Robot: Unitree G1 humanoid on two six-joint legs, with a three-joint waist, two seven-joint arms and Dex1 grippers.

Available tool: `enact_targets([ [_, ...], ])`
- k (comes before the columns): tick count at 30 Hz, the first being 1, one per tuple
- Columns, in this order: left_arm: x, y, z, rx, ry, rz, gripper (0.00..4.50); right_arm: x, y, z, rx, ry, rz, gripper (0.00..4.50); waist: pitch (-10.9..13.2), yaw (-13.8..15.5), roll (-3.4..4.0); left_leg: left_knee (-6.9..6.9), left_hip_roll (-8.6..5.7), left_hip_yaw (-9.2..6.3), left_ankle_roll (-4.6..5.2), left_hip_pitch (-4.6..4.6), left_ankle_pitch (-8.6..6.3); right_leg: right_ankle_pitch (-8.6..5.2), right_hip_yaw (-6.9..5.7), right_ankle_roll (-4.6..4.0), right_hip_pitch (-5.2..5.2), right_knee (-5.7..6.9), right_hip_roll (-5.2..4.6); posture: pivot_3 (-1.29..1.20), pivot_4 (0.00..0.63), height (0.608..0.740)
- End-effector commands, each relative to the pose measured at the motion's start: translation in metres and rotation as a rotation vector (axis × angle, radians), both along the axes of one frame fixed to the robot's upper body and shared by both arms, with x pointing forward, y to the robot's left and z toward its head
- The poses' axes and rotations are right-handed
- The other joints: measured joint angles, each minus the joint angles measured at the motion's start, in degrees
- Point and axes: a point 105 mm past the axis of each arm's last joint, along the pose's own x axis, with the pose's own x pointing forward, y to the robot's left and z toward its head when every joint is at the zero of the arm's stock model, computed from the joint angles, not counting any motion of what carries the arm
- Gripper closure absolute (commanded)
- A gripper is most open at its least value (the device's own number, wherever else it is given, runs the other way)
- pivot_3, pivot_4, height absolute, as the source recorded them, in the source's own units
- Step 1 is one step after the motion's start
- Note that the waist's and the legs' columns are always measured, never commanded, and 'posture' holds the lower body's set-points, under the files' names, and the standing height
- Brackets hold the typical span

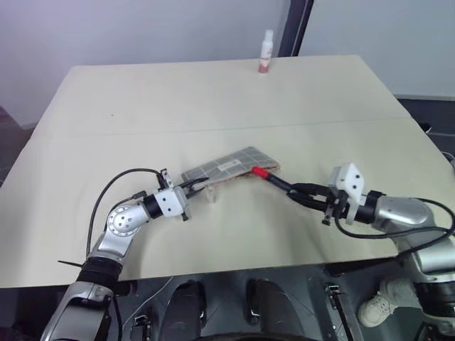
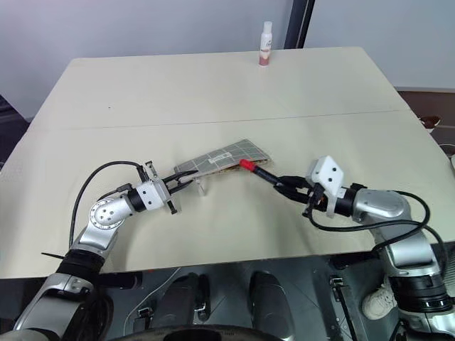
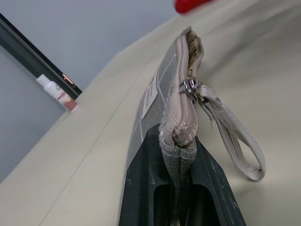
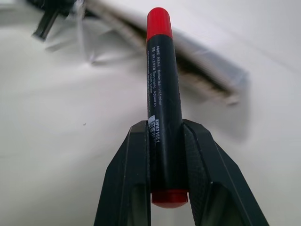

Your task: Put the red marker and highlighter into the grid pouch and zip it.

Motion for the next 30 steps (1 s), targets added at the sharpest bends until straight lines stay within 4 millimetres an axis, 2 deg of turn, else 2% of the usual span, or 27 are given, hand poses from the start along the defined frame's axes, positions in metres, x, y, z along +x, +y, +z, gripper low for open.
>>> enact_targets([
  [1,-0.001,-0.006,0.011,-0.011,-0.043,-0.024,4.50,0.008,0.000,0.004,-0.003,-0.063,-0.040,4.07,0.00,0.00,0.00,0.00,0.00,0.00,0.00,-0.01,0.00,0.00,0.00,0.00,0.00,0.00,0.00,0.00,0.150,0.740],
  [6,-0.002,-0.006,0.011,-0.009,-0.046,-0.028,4.50,0.020,-0.008,0.007,-0.033,-0.108,-0.088,4.07,0.00,0.00,0.00,0.00,-0.01,0.07,0.00,-0.01,0.00,0.01,-0.01,0.00,0.00,0.00,0.02,0.00,0.150,0.740],
  [9,-0.004,-0.009,0.011,0.010,-0.054,-0.050,4.50,0.022,-0.008,0.002,-0.136,-0.138,-0.054,4.07,0.00,-0.09,0.00,0.00,-0.01,0.09,0.00,0.00,0.00,0.01,-0.01,0.00,-0.01,0.01,0.02,0.00,0.150,0.740],
  [14,-0.006,-0.019,0.022,0.038,-0.088,-0.096,4.50,0.028,0.013,0.005,-0.309,-0.257,0.067,4.07,0.00,-0.21,0.00,0.00,0.00,0.11,0.00,-0.01,0.00,0.00,-0.01,0.00,-0.04,0.02,0.05,0.00,0.150,0.740],
  [17,-0.006,-0.024,0.028,0.045,-0.095,-0.128,4.50,0.030,0.032,0.006,-0.406,-0.340,0.166,4.07,0.00,-0.19,0.00,0.00,0.00,0.12,0.00,-0.01,0.00,0.00,-0.01,0.00,-0.03,0.03,0.06,0.00,0.150,0.740],
  [22,-0.005,-0.030,0.034,0.017,-0.071,-0.157,4.50,0.034,0.063,0.012,-0.416,-0.433,0.248,4.07,0.00,-0.21,0.00,0.00,-0.01,0.14,0.00,-0.02,0.00,0.00,-0.01,0.01,-0.03,0.02,0.06,0.00,0.150,0.740],
  [24,-0.005,-0.032,0.036,0.002,-0.065,-0.168,4.50,0.037,0.070,0.010,-0.445,-0.465,0.275,4.07,0.00,-0.22,0.00,0.00,-0.01,0.15,0.01,-0.01,0.00,0.01,-0.01,0.01,-0.03,0.03,0.07,0.00,0.150,0.740],
  [30,-0.002,-0.032,0.035,-0.019,-0.039,-0.166,4.50,0.037,0.088,0.021,-0.417,-0.588,0.333,4.07,0.00,-0.10,0.00,0.02,-0.03,0.17,0.01,-0.02,0.01,0.03,-0.01,0.04,-0.01,0.03,0.06,0.00,0.150,0.740],
])
